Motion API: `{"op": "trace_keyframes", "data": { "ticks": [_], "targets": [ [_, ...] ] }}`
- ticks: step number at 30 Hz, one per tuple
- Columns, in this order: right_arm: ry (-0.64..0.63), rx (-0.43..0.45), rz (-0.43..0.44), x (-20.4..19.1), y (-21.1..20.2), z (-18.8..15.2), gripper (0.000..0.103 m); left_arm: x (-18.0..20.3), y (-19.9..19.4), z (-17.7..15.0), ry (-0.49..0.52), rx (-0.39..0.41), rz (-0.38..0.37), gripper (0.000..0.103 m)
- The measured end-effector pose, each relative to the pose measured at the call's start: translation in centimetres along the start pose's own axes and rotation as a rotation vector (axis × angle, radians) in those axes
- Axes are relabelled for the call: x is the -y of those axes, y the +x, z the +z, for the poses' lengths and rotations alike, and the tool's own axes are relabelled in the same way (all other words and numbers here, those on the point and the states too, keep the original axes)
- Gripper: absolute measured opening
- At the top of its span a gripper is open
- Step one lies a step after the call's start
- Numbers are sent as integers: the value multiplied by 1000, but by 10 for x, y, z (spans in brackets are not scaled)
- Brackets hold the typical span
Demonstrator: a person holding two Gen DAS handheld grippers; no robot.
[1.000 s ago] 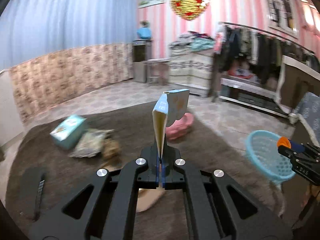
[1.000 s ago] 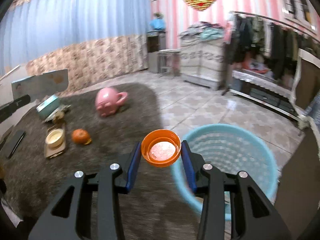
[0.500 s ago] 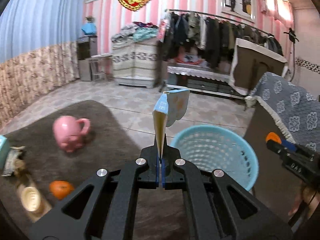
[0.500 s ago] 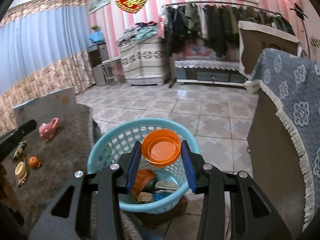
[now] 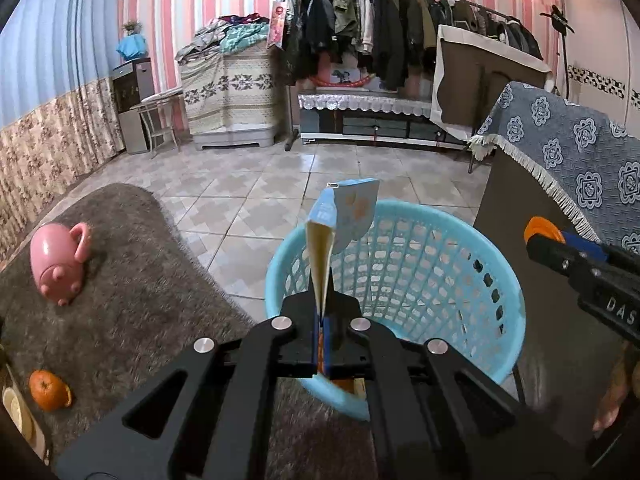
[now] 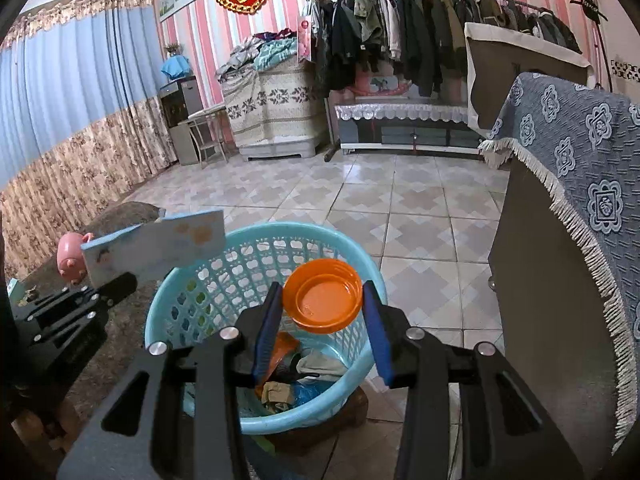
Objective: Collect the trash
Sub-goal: 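Open both grippers to drop the booklet and bowl into the basket, then move both tools back over the rug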
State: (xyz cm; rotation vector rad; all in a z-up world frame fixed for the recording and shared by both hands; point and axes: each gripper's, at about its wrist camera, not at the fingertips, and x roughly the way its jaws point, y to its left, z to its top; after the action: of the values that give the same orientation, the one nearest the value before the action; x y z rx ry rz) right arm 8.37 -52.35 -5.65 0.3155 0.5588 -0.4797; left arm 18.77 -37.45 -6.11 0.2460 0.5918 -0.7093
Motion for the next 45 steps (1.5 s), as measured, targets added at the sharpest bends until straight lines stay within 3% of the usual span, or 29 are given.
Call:
{"op": "trace_keyframes", "data": {
  "ticks": [8, 10, 12, 13, 15, 18, 21, 27, 32, 34, 36, 45],
  "targets": [
    [28, -23, -9, 10, 10, -2, 41, 6, 21, 4, -3, -10, -65, 4],
    [22, -30, -11, 11, 13, -2, 41, 10, 22, 2, 14, -5, -57, 19],
    [12, -34, -16, 10, 15, -3, 41, 7, 21, 3, 5, 14, -36, 45],
    [8, -34, -18, 9, 16, -3, 41, 4, 19, 4, -8, 25, -24, 48],
    [3, -34, -18, 6, 16, -3, 41, -9, 13, 6, -42, 46, 12, 66],
    [-18, -31, -15, -5, 20, -3, 41, -29, -4, 9, -90, 108, 93, 85],
    [-42, -31, -9, -19, 26, -4, 41, -46, -18, 11, -123, 145, 144, 94],
    [-39, -22, 4, -40, 38, -4, 41, -68, -32, 12, -145, 169, 229, 98],
    [-34, -8, -5, -51, 45, -3, 41, -83, -36, 9, -156, 151, 258, 98],
    [-38, -4, -5, -53, 46, -4, 49, -91, -37, 6, -170, 143, 266, 98],
    [-50, 14, -24, -56, 44, -3, 69, -98, -38, 4, -191, 137, 262, 98],
    [-109, 67, -30, -73, 27, 0, 87, -95, -62, 7, -151, 169, 311, 98]
  ]
}}
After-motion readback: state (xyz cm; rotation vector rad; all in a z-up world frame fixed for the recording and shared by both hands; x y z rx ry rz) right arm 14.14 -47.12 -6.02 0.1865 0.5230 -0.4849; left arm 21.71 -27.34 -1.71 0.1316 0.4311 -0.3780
